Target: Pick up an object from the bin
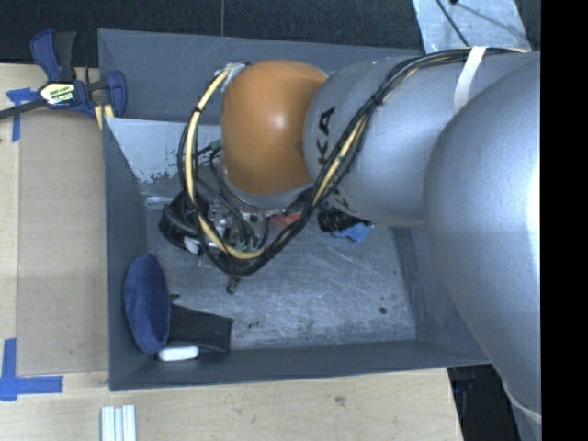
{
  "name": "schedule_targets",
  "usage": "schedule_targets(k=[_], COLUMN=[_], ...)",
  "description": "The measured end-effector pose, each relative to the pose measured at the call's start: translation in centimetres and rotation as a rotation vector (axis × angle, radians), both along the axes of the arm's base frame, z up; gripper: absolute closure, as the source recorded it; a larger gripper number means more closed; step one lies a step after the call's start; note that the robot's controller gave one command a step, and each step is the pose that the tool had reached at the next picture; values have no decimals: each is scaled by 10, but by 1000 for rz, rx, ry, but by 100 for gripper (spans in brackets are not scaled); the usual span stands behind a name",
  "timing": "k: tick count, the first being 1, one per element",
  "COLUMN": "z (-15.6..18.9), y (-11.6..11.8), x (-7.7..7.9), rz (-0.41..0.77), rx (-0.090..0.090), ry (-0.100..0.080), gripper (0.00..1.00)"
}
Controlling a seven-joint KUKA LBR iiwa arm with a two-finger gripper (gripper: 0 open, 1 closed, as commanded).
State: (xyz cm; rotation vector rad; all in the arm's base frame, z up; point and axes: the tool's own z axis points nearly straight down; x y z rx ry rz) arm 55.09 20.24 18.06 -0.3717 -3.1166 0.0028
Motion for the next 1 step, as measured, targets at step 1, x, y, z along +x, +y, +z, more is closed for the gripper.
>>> schedule_targets(k=[1], z=[81], y=[-5], x=[0], rz=[1], rx=[1], ry=[-5], gripper=[100])
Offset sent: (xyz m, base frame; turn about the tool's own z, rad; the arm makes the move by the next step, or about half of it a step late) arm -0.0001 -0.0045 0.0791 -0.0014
